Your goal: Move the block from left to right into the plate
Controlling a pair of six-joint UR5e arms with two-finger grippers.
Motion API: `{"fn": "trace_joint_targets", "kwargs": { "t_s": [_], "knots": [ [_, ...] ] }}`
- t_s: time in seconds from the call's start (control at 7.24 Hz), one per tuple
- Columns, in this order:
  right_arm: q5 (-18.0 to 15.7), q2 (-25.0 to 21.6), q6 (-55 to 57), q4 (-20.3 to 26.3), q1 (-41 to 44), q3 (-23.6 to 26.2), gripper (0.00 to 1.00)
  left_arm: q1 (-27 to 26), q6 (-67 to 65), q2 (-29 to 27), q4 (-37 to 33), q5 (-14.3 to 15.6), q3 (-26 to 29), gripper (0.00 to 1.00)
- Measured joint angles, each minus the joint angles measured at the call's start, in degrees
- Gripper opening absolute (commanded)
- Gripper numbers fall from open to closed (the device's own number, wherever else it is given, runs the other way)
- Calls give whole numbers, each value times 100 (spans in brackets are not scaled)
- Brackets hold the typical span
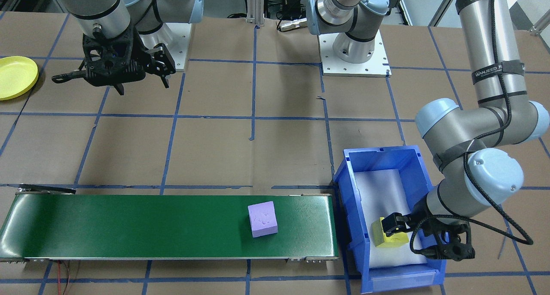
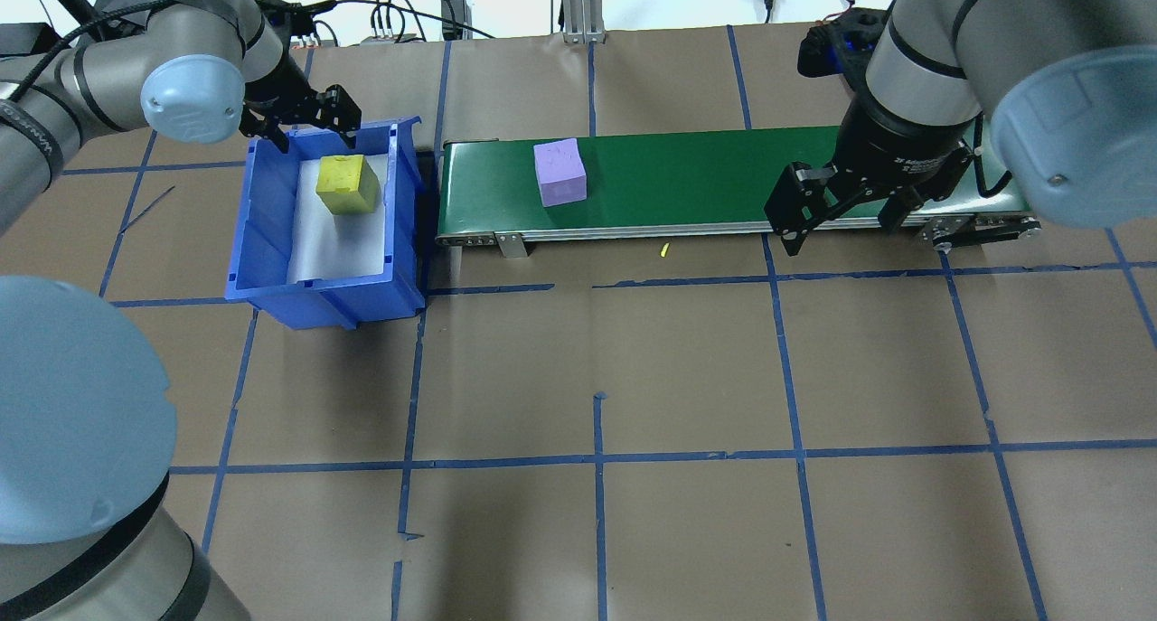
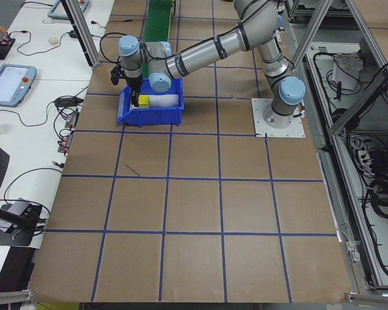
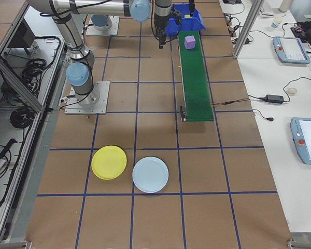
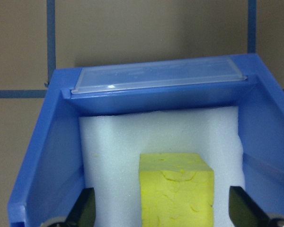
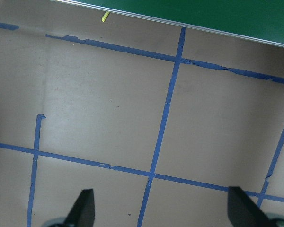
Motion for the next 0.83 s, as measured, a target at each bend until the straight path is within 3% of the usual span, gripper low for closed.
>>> {"fn": "trace_joint_targets", "kwargs": {
  "t_s": [0.41, 0.83],
  "knots": [
    [-1, 0, 0, 0, 0, 2, 100, 16, 21, -240, 40, -291, -11, 99],
    [-1, 0, 0, 0, 0, 8, 100, 31, -91, -193, -44, -326, 192, 99]
  ]
}}
